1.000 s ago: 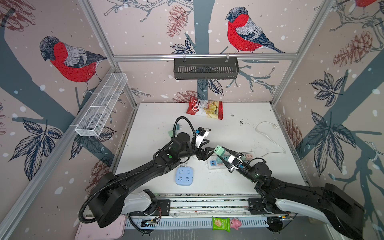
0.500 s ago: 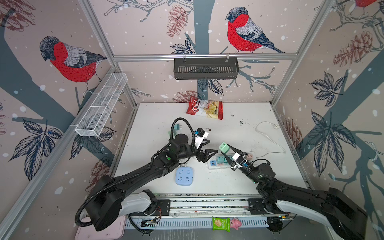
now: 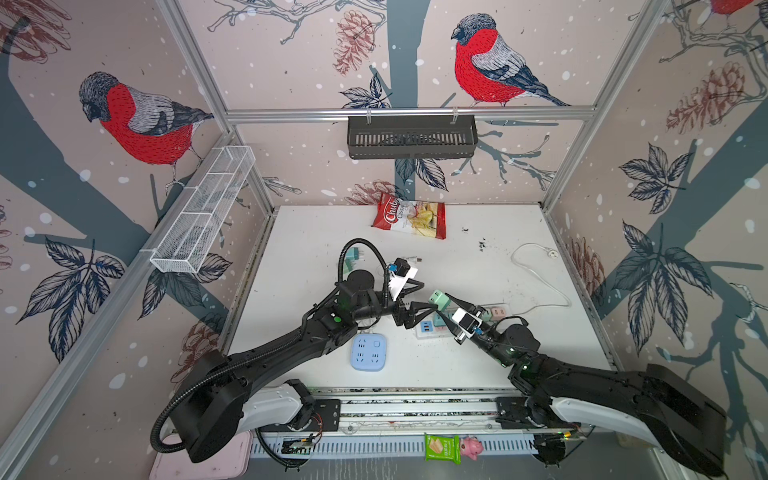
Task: Insert the plug
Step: 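Close the left gripper on the mint adapter held by the right gripper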
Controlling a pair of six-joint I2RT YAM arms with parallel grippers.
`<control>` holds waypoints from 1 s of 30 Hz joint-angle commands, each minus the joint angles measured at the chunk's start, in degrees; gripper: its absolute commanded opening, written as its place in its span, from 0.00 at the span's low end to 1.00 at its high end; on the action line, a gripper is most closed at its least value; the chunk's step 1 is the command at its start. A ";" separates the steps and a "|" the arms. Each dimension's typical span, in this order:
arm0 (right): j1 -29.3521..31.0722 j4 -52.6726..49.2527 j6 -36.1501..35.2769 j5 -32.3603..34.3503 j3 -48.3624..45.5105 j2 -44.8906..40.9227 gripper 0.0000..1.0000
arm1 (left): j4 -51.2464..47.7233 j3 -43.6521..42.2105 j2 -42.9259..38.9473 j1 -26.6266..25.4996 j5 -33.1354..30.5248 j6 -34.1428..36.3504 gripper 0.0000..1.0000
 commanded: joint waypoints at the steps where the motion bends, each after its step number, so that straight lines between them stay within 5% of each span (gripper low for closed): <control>1: 0.86 3.24 -1.38 1.40 0.39 0.67 0.02 | 0.27 1.63 1.36 -0.42 2.14 0.42 0.82; 30: 2.53 3.86 -2.78 4.78 1.21 3.00 0.02 | -4.05 5.14 6.05 -1.76 4.14 2.62 0.44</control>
